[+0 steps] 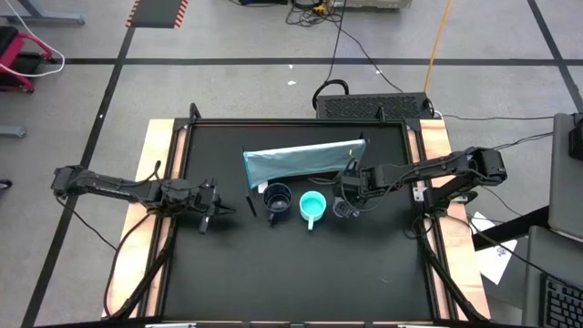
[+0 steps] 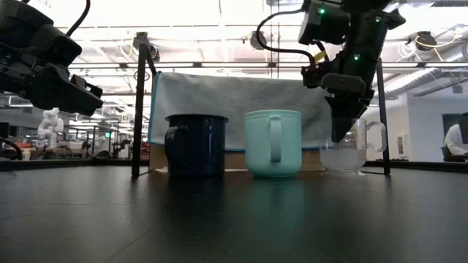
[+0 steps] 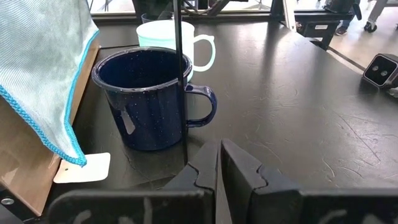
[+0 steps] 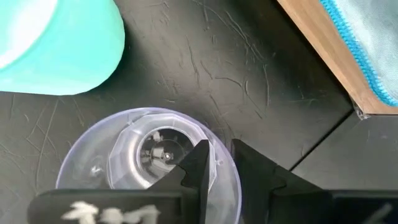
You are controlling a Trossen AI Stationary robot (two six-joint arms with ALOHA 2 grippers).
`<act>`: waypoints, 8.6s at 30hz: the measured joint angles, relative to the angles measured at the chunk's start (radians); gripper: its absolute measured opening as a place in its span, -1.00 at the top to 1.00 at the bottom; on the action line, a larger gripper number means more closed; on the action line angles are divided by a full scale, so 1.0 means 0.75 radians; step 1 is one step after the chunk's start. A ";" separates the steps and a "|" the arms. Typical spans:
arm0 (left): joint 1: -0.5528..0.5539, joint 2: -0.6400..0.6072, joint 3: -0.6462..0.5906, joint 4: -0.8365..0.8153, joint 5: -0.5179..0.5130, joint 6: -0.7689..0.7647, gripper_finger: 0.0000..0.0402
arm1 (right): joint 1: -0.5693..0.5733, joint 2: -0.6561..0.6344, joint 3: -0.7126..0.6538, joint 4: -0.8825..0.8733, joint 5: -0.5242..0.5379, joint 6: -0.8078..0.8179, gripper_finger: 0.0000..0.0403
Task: Stack small to large cups/mugs on shelf
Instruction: Move the transparent mug to the center of the table, then return to Home Position
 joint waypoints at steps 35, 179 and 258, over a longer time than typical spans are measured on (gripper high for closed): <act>0.000 0.000 0.000 0.000 0.000 -0.004 0.88 | 0.013 -0.169 0.006 0.088 -0.036 -0.065 0.64; -0.091 -0.178 0.108 0.149 -0.186 0.331 1.00 | 0.449 -1.894 -1.195 1.227 0.244 -0.838 1.00; -0.092 -0.177 0.108 0.102 -0.137 0.136 0.88 | 0.368 -1.894 -1.188 1.148 -0.034 -0.762 1.00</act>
